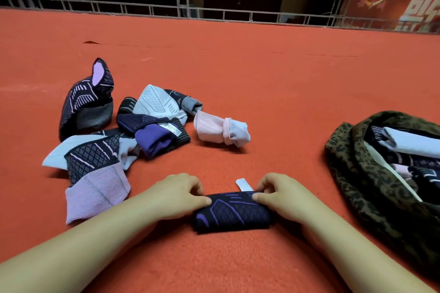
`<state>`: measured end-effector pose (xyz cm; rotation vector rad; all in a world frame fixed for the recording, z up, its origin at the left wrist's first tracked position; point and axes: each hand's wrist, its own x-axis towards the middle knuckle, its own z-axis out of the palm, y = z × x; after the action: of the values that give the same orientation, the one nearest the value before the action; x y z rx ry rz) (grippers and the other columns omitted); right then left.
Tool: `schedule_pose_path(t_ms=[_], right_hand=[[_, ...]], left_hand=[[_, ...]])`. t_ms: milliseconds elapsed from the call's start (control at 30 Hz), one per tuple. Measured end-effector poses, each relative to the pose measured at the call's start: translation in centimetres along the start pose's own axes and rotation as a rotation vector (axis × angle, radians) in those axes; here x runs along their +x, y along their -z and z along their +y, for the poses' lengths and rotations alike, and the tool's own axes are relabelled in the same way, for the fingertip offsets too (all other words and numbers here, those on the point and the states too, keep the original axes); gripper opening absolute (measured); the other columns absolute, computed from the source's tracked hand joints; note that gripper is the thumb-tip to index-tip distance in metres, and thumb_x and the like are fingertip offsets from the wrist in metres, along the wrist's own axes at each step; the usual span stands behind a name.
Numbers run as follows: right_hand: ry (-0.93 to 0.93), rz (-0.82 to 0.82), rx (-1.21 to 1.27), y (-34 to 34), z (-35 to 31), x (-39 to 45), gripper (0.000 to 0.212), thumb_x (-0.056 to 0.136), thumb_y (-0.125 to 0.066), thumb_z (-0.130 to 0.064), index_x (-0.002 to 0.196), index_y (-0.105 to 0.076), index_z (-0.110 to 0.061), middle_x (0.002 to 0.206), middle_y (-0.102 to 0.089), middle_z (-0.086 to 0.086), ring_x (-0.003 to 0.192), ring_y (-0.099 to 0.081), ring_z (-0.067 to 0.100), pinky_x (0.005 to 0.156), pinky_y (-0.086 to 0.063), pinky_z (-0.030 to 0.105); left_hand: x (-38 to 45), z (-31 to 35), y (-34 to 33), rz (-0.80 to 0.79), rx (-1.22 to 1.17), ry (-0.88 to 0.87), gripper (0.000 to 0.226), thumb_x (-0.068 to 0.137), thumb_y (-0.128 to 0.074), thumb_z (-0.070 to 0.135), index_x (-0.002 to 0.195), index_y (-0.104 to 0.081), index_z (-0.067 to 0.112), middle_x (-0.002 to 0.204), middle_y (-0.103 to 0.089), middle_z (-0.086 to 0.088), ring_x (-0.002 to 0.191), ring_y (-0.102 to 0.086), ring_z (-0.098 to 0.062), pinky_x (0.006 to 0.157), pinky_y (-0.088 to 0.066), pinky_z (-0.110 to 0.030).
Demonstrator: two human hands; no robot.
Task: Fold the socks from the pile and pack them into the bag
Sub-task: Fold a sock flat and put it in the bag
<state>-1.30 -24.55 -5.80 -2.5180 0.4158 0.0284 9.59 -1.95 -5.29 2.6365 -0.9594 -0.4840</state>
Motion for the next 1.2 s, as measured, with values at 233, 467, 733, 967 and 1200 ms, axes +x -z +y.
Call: schedule_pose_path(t_ms=[233,467,733,967,1200], right_hand=[[0.111,-0.192,-0.071,0.4,-0.3,-0.4,0.051,0.062,-0.055,-0.072,0.092,-0.063,-0.031,0.101,-0.055,-0.006,0.097,-0.055,0.013,0.091,-0.045,0.036],[0.108,-0.333,0.222,2.3,-0.6,-2.5,0.03,0.077,-0.069,-0.043,0.086,-0.057,-0.016,0.076,-0.056,-0.006,0.069,-0.051,0.01,0.065,-0.038,0.03],[-0.007,0.139,0.789,7.3,1.7,-6.7,0.036,0.086,-0.067,-0.017,0.116,-0.048,-0.019,0.1,-0.062,0.0,0.081,-0.064,0.008,0.062,-0.051,0.021],[0.014,0.56,0.727,14.2,6.1,-12.1,0.039,0.078,-0.074,-0.028,0.103,-0.045,-0.035,0.114,-0.053,-0.007,0.094,-0.065,0.019,0.08,-0.056,0.041],[-0.01,0.693,0.801,20.1,12.0,-15.3,0.018,0.087,-0.062,-0.004,0.091,-0.052,-0.017,0.094,-0.059,0.006,0.07,-0.061,0.019,0.063,-0.046,0.028]], left_hand=[[-0.3,1.7,1.4,-0.359,0.001,0.003,0.029,0.076,-0.069,0.051,0.084,-0.059,0.024,0.077,-0.059,0.009,0.069,-0.052,-0.008,0.061,-0.04,-0.022],[-1.1,3.0,0.9,-0.371,-0.263,-0.023,0.021,0.078,-0.072,0.034,0.085,-0.054,0.026,0.08,-0.059,0.01,0.073,-0.053,-0.009,0.067,-0.042,-0.025],[-0.2,10.5,1.9,-0.116,-0.938,-0.033,0.034,0.072,-0.073,0.039,0.095,-0.054,0.022,0.076,-0.06,0.001,0.062,-0.053,-0.012,0.061,-0.047,-0.025],[2.1,20.7,1.2,-0.081,-1.092,-0.186,0.031,0.091,-0.058,0.026,0.118,-0.046,0.034,0.105,-0.062,0.006,0.064,-0.063,-0.008,0.061,-0.05,-0.027],[4.5,31.8,0.2,-0.044,-1.24,-0.338,0.02,0.089,-0.054,0.0,0.096,-0.054,0.02,0.094,-0.06,0.001,0.075,-0.061,-0.011,0.059,-0.053,-0.026]])
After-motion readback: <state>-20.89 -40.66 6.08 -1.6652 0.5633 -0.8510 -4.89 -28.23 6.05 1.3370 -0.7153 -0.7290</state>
